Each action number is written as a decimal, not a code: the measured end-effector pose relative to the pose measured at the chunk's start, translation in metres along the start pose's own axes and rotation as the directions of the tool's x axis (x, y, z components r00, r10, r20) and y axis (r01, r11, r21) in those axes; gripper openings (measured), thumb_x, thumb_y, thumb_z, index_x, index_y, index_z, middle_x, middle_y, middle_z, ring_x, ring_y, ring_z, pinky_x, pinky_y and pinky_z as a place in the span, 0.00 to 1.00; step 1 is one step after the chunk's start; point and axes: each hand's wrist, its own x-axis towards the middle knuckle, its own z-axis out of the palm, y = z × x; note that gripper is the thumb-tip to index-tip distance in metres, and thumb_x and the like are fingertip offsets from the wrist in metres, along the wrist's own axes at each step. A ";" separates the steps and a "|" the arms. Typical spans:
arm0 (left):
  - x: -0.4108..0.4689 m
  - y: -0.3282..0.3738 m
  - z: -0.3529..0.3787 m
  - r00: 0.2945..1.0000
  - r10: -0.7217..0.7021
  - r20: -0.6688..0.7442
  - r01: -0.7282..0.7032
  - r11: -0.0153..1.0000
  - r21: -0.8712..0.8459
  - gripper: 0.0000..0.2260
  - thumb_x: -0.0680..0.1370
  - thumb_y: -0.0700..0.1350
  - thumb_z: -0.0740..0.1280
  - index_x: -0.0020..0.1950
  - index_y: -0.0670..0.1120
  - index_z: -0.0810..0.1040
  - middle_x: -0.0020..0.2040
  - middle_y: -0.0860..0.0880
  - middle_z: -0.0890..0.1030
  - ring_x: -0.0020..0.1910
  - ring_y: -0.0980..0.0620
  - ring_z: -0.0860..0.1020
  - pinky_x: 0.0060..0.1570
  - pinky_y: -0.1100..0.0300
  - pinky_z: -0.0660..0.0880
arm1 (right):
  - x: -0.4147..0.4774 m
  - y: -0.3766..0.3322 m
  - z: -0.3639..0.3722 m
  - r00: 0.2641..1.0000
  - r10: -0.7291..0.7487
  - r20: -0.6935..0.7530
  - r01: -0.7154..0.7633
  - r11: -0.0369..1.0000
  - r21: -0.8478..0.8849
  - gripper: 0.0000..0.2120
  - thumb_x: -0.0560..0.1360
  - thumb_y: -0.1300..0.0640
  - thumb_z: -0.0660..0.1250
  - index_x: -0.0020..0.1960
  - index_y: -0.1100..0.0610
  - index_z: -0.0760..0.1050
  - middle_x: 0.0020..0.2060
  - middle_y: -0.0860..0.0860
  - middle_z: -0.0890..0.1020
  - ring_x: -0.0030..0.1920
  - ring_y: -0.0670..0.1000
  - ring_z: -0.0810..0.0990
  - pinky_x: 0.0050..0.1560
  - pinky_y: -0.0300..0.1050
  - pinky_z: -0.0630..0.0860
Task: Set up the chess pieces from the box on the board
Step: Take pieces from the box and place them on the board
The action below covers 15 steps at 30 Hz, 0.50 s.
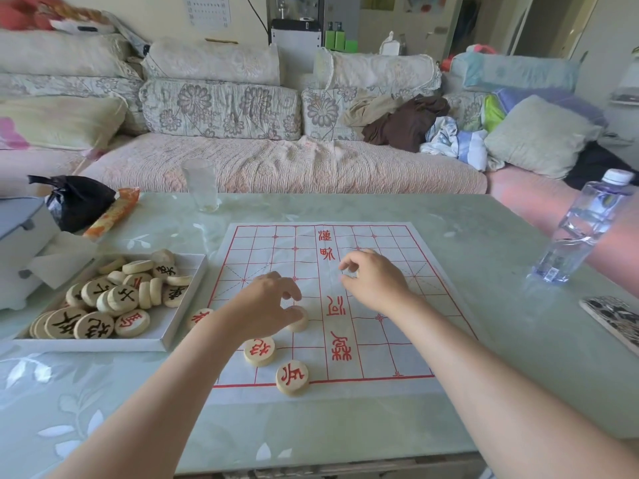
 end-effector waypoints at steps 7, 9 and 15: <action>-0.028 -0.041 -0.029 0.981 -0.054 -0.189 0.061 0.998 0.033 0.11 0.76 0.51 0.67 0.58 0.54 0.75 0.49 0.56 0.74 0.46 0.56 0.74 0.43 0.63 0.69 | -0.015 -0.072 0.018 0.980 -0.159 0.121 0.142 0.980 0.141 0.08 0.76 0.48 0.68 0.54 0.45 0.78 0.49 0.41 0.80 0.50 0.45 0.77 0.50 0.45 0.75; -0.037 -0.059 -0.037 0.969 -0.081 -0.233 0.092 0.995 0.036 0.11 0.76 0.50 0.67 0.57 0.54 0.75 0.48 0.56 0.74 0.45 0.55 0.74 0.42 0.63 0.68 | -0.019 -0.097 0.030 0.969 -0.198 0.147 0.169 0.968 0.184 0.08 0.76 0.49 0.68 0.54 0.44 0.78 0.49 0.41 0.80 0.47 0.44 0.78 0.50 0.46 0.76; -0.067 -0.114 -0.060 0.908 -0.159 -0.388 0.209 0.974 0.091 0.10 0.74 0.47 0.66 0.55 0.54 0.79 0.54 0.51 0.77 0.57 0.47 0.73 0.55 0.54 0.70 | -0.024 -0.170 0.063 0.934 -0.308 0.182 0.264 0.937 0.231 0.09 0.76 0.51 0.67 0.55 0.45 0.78 0.51 0.41 0.81 0.51 0.47 0.78 0.51 0.45 0.75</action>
